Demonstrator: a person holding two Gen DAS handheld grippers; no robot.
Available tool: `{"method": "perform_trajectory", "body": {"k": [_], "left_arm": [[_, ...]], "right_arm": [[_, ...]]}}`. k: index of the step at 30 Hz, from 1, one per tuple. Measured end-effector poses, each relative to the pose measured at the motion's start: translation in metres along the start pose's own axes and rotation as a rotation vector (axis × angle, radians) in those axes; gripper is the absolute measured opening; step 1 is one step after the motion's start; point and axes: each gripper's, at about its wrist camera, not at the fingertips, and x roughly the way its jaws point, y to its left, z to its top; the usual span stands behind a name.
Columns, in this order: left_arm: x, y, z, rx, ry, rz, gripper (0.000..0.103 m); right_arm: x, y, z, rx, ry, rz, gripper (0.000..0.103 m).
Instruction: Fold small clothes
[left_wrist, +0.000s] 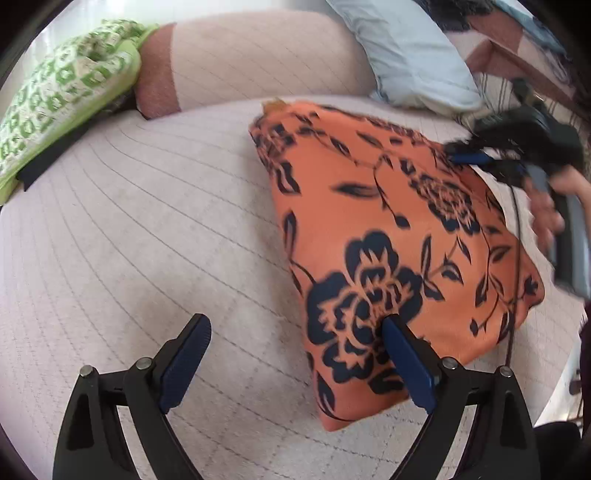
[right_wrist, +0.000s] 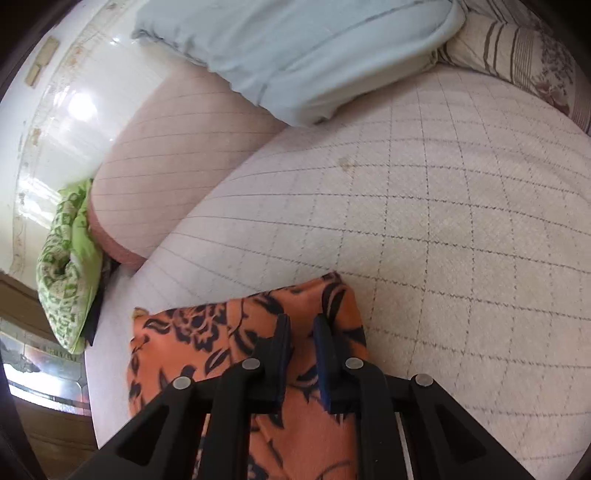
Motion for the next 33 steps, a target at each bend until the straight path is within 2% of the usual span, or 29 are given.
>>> {"method": "perform_trajectory", "body": {"k": [3,5,10,14,16,23,33], "left_arm": [[-0.003,-0.003,0.002,-0.011,-0.014,0.018,0.094],[0.001,-0.006,0.001,-0.006,0.012,0.039,0.094],[0.007,-0.017,-0.006,0.017,0.028,0.069,0.094],[0.009,-0.018,-0.012,0.009,0.031,0.070,0.094],[0.009,-0.017,-0.014,0.006,0.028,0.072,0.094],[0.011,-0.018,-0.018,-0.003,0.024,0.086,0.098],[0.017,-0.017,-0.021,-0.043,0.027,0.095,0.103]], "right_arm": [[-0.024,0.020,-0.022,-0.053,-0.031,0.041,0.016],[-0.035,0.034,-0.043,-0.086,-0.033,0.058,0.016],[-0.048,0.041,-0.096,-0.155,-0.005,-0.043,0.016],[-0.020,0.026,-0.123,-0.140,0.056,-0.099,0.016],[-0.015,0.022,-0.126,-0.143,0.023,-0.086,0.016],[-0.011,0.012,-0.121,-0.119,0.026,-0.030,0.016],[-0.012,0.009,-0.117,-0.089,0.031,-0.031,0.016]]}}
